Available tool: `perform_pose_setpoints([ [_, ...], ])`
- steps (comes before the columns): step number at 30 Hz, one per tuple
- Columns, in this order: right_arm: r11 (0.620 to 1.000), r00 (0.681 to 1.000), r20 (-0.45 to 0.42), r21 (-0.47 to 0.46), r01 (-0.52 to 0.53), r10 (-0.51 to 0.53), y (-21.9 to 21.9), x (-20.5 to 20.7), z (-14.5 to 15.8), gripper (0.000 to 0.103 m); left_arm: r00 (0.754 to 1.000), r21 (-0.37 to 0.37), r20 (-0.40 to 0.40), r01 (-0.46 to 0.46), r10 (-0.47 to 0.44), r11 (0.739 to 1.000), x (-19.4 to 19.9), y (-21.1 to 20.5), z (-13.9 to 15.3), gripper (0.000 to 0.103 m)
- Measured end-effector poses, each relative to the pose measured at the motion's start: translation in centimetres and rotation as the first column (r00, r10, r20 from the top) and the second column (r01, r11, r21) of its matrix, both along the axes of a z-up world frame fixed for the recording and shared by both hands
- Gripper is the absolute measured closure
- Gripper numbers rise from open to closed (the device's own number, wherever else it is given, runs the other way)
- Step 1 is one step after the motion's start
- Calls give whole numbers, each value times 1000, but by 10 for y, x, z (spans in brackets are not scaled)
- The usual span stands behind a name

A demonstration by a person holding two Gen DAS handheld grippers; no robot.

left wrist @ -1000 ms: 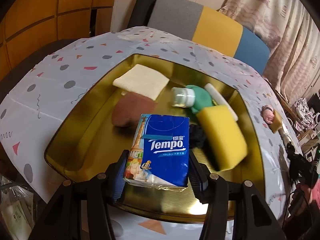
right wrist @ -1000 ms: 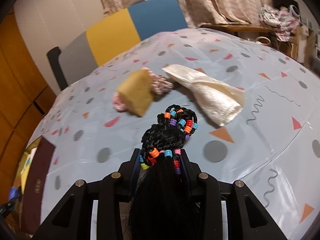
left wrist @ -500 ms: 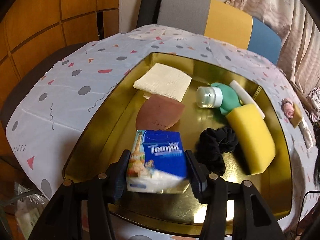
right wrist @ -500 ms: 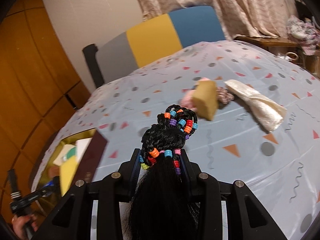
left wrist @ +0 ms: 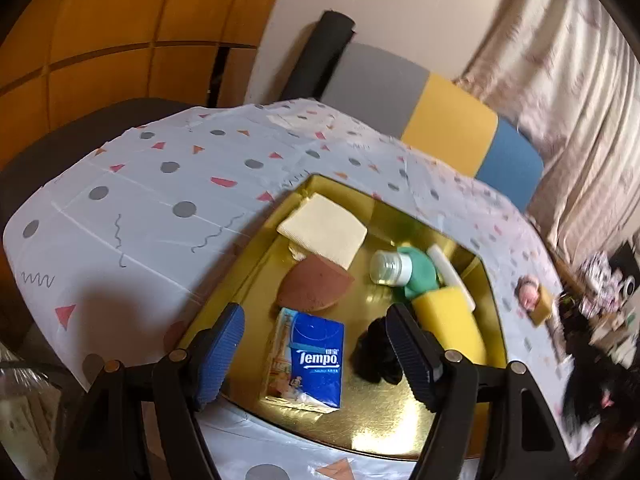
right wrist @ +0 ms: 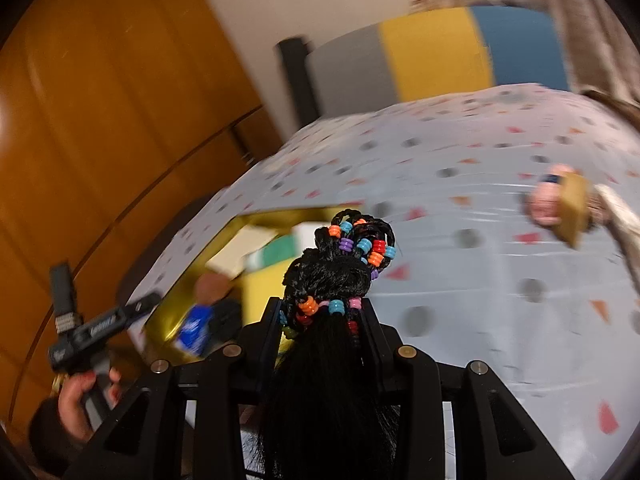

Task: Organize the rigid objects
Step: 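Carry the beaded hair tie and Tempo tissue pack over the gold tray with both tools, then release the beaded hair tie and Tempo tissue pack into the gold tray with both tools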

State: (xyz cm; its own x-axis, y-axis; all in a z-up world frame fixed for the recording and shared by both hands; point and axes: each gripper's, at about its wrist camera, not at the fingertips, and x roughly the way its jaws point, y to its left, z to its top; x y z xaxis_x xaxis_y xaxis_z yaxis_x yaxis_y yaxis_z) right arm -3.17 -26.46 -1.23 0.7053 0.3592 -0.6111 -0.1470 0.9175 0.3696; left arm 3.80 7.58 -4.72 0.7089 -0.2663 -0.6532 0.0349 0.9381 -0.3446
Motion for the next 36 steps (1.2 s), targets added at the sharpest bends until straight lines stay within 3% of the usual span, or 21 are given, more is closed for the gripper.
perform_pose_setpoints([
  [6, 977, 973, -98, -24, -214, 210, 68, 28, -11, 66, 999, -23, -7, -44, 44, 999, -5, 15, 0, 29],
  [13, 868, 864, -213, -109, -484, 456, 138, 55, -32, 64, 997, -56, -2, -80, 80, 995, -10, 30, 1, 29],
  [20, 784, 775, -303, -123, -609, 554, 170, 75, -60, 63, 997, -65, 2, -83, 83, 994, -11, 30, 3, 29],
  [23, 790, 776, -325, -124, -601, 540, 171, 85, -71, 56, 997, -61, 3, -77, 77, 995, -11, 28, 3, 29],
  [26, 820, 826, -276, -174, -546, 491, 169, 90, -68, 41, 997, -64, 8, -71, 72, 995, -12, 26, 3, 29],
  [28, 846, 862, -246, -202, -493, 443, 163, 96, -62, 40, 998, -63, 5, -65, 66, 996, -12, 25, 3, 29],
  [31, 883, 883, -199, -125, -453, 425, 147, 94, -47, 40, 998, -62, 8, -59, 59, 996, -13, 23, 3, 29],
  [33, 884, 883, -188, -113, -453, 429, 141, 90, -41, 39, 998, -67, 13, -56, 57, 996, -13, 22, 4, 29],
  [36, 881, 896, -169, -177, -438, 411, 133, 75, -33, 39, 999, -79, 10, -46, 47, 996, -13, 19, 3, 29],
])
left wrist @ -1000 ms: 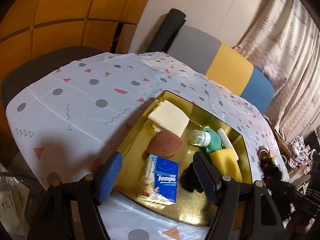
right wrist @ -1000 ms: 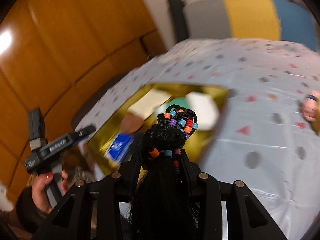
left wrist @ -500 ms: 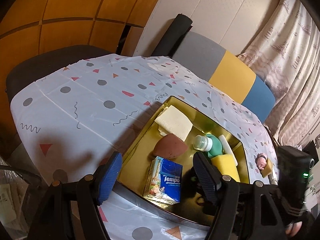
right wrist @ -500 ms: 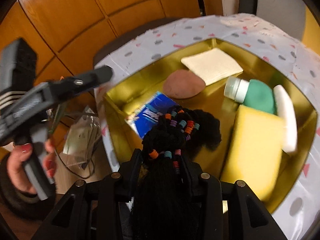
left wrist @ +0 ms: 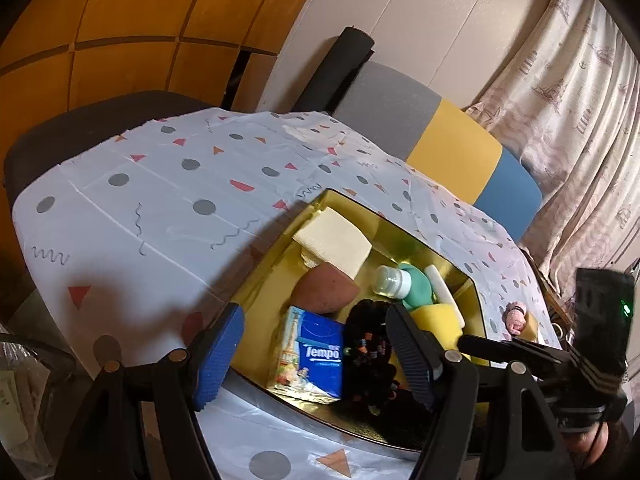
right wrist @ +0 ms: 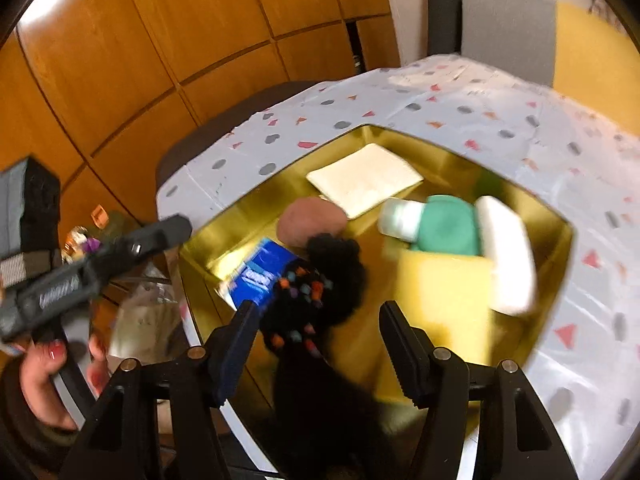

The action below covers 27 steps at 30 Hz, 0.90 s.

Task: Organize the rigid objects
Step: 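Release the beaded hair tie and Tempo tissue pack into the gold tray with both tools, then grasp the white towel with the right tool while the left tool moves toward the yellow sponge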

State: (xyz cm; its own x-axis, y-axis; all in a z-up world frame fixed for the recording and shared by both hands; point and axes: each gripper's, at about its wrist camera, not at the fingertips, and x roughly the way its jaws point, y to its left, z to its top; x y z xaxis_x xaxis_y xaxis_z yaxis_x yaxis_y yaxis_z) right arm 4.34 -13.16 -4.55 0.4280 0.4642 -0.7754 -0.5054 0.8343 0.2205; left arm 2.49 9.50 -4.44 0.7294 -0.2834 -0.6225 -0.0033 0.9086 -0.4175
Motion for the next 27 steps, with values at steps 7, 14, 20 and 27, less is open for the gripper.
perform_pose_setpoints([
  [7, 968, 975, -11, 120, 221, -221, -72, -23, 11, 35, 999, 15, -11, 48, -48, 999, -1, -17, 1, 29],
  [14, 899, 903, -52, 86, 430, -427, -160, -52, -2, 34, 990, 39, -24, 140, -139, 989, -2, -53, 4, 29],
  [20, 827, 827, -66, 19, 561, -559, -219, -75, -22, 33, 944, 26, -42, 328, -327, 944, -3, -114, 12, 29],
  [27, 752, 752, -69, 16, 658, -656, -284, -106, -35, 33, 850, 80, -50, 527, -525, 846, -14, -200, 21, 29],
])
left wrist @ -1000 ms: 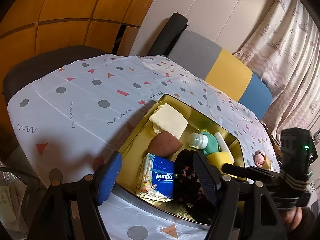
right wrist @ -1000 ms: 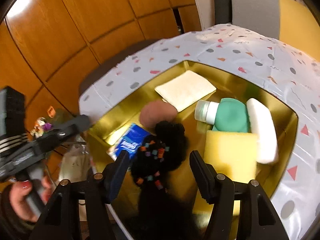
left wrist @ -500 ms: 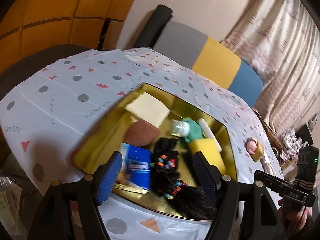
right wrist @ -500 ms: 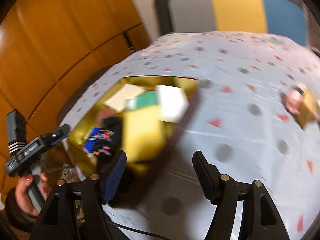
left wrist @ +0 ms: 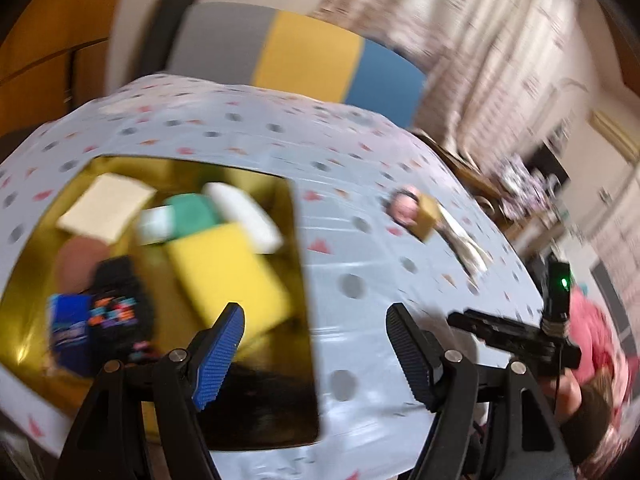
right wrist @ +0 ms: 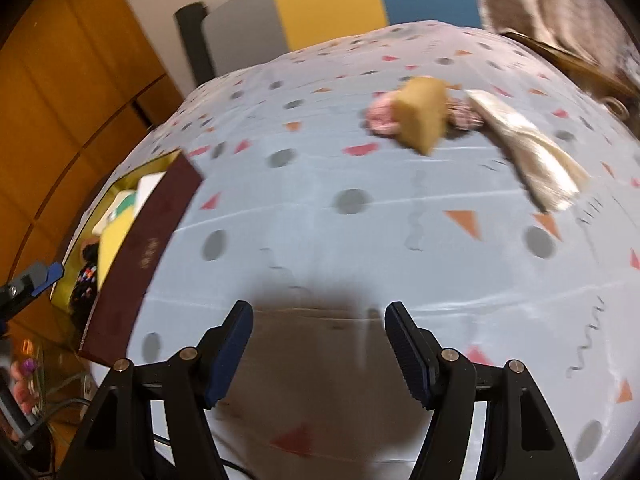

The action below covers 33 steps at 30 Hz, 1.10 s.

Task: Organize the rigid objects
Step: 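Grasp the white towel with the right tool while the left tool moves toward the yellow sponge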

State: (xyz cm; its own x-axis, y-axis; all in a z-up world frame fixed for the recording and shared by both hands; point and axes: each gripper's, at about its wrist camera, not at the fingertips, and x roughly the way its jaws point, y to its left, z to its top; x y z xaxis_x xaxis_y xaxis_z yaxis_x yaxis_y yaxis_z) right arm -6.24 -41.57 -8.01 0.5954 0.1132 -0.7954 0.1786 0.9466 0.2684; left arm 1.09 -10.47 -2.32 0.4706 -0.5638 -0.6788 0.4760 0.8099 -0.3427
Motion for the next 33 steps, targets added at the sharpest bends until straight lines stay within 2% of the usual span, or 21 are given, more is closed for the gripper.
perform_pose_setpoints([
  [5, 995, 995, -12, -16, 102, -102, -51, -12, -3, 33, 994, 36, -22, 105, -104, 994, -6, -50, -3, 29],
  [9, 987, 989, 4, -62, 146, -146, -82, -8, 4, 33, 990, 49, -58, 134, -131, 990, -6, -70, -8, 29],
  [15, 951, 967, 130, -193, 241, -219, -132, 32, 39, 30, 987, 72, -96, 133, -126, 989, -3, -83, -14, 29],
  [19, 932, 970, 76, -269, 245, -233, -162, 78, 32, 30, 989, 93, -98, 121, -112, 988, -1, -85, -13, 29],
  [22, 922, 973, 24, -312, 227, -231, -175, 105, 13, 32, 990, 107, -100, 112, -102, 988, 3, -88, -13, 29],
  [24, 926, 974, 0, -307, 217, -229, -182, 111, 0, 37, 990, 116, -101, 111, -99, 987, 5, -89, -13, 29],
  [26, 940, 973, -13, -262, 219, -231, -188, 113, -12, 45, 989, 123, -104, 114, -101, 986, 8, -94, -15, 29],
  [33, 940, 959, 49, -191, 283, -279, -195, 92, -29, 58, 981, 132, -117, 166, -151, 977, 11, -125, -17, 28],
])
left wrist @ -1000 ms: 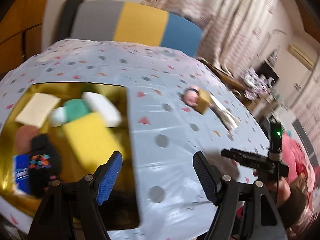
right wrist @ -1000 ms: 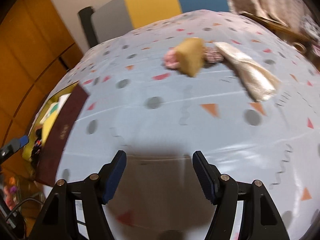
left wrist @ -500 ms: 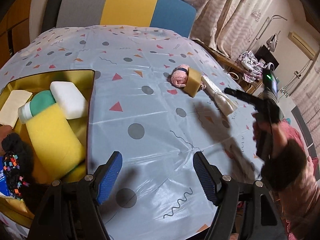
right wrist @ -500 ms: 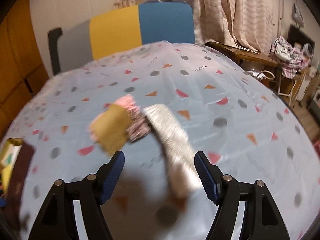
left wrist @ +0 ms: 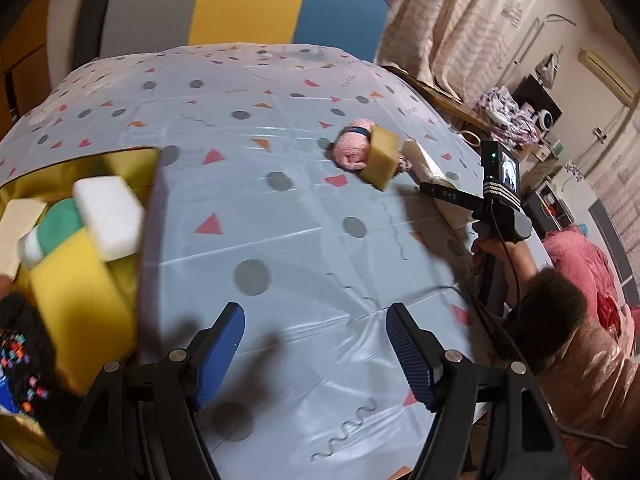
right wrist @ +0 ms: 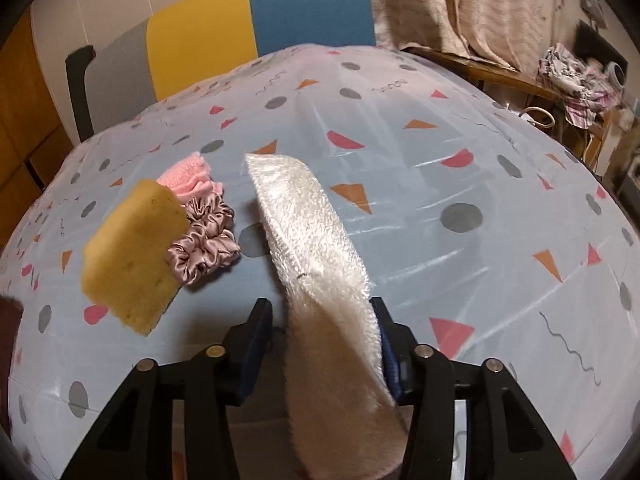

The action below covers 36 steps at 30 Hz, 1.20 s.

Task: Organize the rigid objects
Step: 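Grasp the white towel with the right tool while the left tool moves toward the yellow sponge, then grasp the yellow sponge with the left tool and lift it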

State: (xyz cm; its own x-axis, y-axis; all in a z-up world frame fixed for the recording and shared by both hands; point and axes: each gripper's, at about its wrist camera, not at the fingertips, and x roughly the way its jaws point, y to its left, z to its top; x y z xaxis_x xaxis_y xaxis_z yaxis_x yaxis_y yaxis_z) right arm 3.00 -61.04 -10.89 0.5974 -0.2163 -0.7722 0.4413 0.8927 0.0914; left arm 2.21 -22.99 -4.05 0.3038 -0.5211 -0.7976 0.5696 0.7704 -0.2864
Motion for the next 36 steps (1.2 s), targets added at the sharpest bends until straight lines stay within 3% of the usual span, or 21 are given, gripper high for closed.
perform_pose_setpoints([
  [1, 1000, 1000, 9, 13, 12, -12, -2, -3, 1, 66, 1000, 1, 1, 13, -13, 1000, 0, -7, 0, 29],
  [2, 999, 999, 22, 37, 27, -28, -5, -8, 1, 67, 1000, 1, -1, 24, -24, 1000, 0, -13, 0, 28],
  [6, 991, 995, 59, 114, 68, -75, -12, -27, 2, 69, 998, -1, 5, 59, -59, 998, 0, -34, 1, 28],
  [14, 980, 986, 109, 169, 105, -124, -2, -65, -1, 70, 992, 34, 38, 118, -119, 992, 19, -98, 6, 26],
  [23, 985, 984, 119, 125, 120, -135, 4, -68, -4, 70, 982, 101, 45, 180, -185, 978, 57, -184, -14, 25],
  [33, 982, 980, 138, 142, 121, -141, 2, -72, -5, 70, 975, 176, 155, 130, -157, 976, 105, -245, -27, 25],
  [36, 983, 980, 140, 141, 122, -141, 2, -72, -5, 70, 978, 173, 152, 119, -146, 978, 119, -254, -34, 26],
])
